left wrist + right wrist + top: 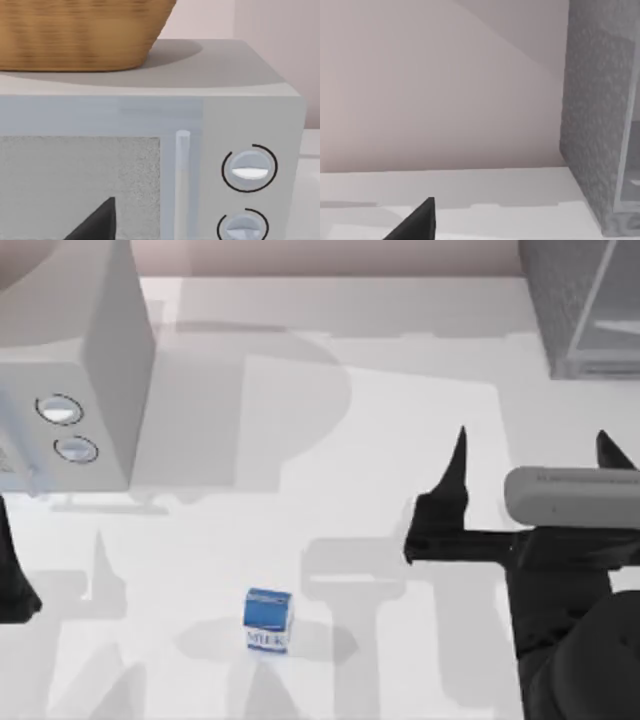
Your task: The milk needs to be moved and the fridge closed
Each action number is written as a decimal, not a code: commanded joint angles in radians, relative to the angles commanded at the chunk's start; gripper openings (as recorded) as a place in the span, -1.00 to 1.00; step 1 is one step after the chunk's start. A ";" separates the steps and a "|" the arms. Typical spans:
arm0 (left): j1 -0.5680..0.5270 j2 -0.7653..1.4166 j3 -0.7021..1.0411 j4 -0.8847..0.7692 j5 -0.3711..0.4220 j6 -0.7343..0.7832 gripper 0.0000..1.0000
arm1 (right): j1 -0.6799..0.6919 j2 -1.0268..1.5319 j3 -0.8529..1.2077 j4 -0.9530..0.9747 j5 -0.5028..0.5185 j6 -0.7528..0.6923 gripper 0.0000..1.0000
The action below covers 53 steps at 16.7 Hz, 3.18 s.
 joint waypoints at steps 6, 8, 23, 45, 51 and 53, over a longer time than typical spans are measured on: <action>0.000 0.000 0.000 0.000 0.000 0.000 1.00 | 0.170 0.631 0.373 0.267 0.238 -0.062 1.00; 0.000 0.000 0.000 0.000 0.000 0.000 1.00 | 0.219 0.821 0.492 0.349 0.309 -0.079 1.00; 0.000 0.000 0.000 0.000 0.000 0.000 1.00 | 0.318 1.243 0.797 0.578 0.454 -0.116 1.00; 0.000 0.000 0.000 0.000 0.000 0.000 1.00 | 0.227 1.136 0.751 0.086 0.367 0.270 1.00; 0.000 0.000 0.000 0.000 0.000 0.000 1.00 | 0.227 1.136 0.751 0.086 0.367 0.270 0.55; 0.000 0.000 0.000 0.000 0.000 0.000 1.00 | 0.227 1.136 0.751 0.086 0.367 0.270 0.25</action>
